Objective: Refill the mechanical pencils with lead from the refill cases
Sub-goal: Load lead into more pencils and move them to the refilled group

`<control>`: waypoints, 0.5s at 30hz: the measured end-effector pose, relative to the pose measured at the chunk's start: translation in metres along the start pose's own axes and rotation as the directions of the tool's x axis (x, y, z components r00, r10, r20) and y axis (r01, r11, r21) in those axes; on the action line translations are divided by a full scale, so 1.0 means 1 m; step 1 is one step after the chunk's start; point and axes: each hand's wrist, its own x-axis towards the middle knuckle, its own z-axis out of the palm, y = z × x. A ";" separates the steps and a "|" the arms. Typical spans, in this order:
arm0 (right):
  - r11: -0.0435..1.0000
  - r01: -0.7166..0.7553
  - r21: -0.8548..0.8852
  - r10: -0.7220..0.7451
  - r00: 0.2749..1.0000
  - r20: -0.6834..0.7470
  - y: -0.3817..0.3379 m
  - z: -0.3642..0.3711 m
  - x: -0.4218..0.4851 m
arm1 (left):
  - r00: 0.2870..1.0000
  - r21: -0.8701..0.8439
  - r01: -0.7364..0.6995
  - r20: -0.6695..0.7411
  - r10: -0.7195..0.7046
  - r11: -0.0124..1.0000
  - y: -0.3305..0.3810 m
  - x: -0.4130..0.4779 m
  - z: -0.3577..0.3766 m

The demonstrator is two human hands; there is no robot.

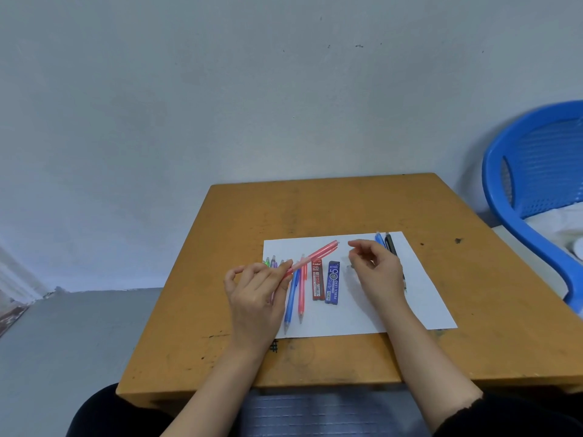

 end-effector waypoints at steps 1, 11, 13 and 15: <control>0.996 -0.003 0.091 -0.001 0.999 0.047 -0.003 0.001 -0.002 | 1.000 0.000 -0.007 -0.004 0.007 1.000 0.000 0.000 0.000; 0.925 -0.079 0.372 -0.015 0.970 0.244 -0.011 0.005 -0.012 | 0.986 0.078 -0.158 -0.032 0.161 0.984 0.005 0.002 0.000; 0.922 -0.082 0.379 -0.022 0.965 0.261 -0.012 0.005 -0.013 | 0.983 0.095 -0.180 -0.030 0.183 0.979 0.006 0.003 0.000; 0.918 -0.091 0.385 -0.018 0.962 0.271 -0.013 0.005 -0.014 | 0.981 0.106 -0.188 -0.026 0.192 0.976 0.006 0.002 0.000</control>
